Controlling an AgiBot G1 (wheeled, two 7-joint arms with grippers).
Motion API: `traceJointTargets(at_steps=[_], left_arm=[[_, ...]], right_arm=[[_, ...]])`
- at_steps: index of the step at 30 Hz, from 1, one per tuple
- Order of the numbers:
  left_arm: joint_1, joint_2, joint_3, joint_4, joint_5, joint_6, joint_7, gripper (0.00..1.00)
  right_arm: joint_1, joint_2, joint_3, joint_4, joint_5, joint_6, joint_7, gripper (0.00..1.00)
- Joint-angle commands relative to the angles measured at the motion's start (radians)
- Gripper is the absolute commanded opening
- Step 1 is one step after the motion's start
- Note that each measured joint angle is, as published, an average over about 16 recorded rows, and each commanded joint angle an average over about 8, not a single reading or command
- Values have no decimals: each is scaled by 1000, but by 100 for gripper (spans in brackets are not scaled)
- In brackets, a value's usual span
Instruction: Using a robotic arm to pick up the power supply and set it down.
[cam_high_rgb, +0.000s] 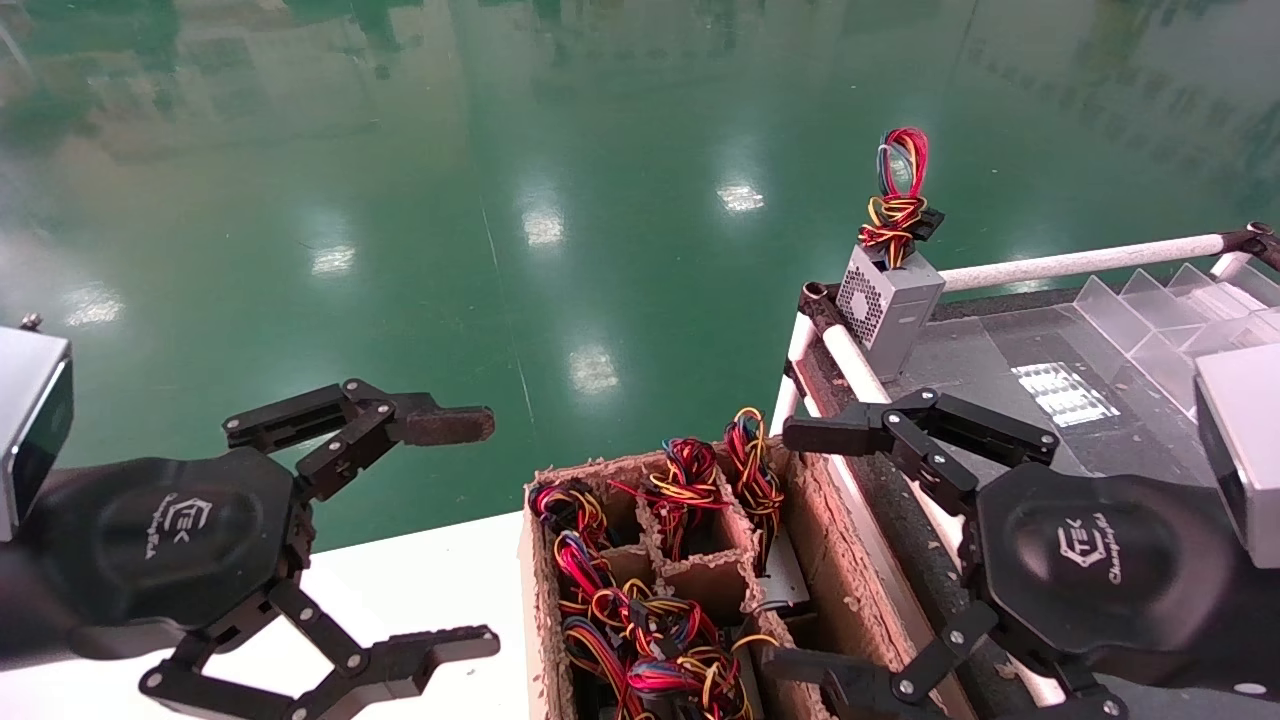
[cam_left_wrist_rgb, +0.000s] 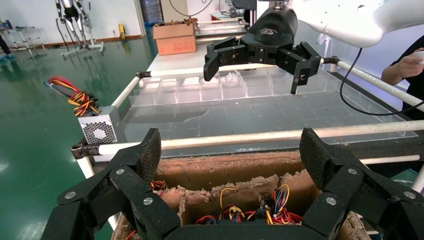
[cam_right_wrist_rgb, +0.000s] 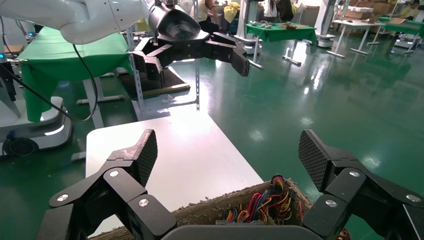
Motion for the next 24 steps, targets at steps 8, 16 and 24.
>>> traceJointTargets(at_steps=[8,16,24], left_arm=[[0,0,0,0,0,0,0,0],[0,0,0,0,0,0,0,0],[0,0,0,0,0,0,0,0]], right_arm=[[0,0,0,0,0,0,0,100],[0,0,0,0,0,0,0,100],[0,0,0,0,0,0,0,100]])
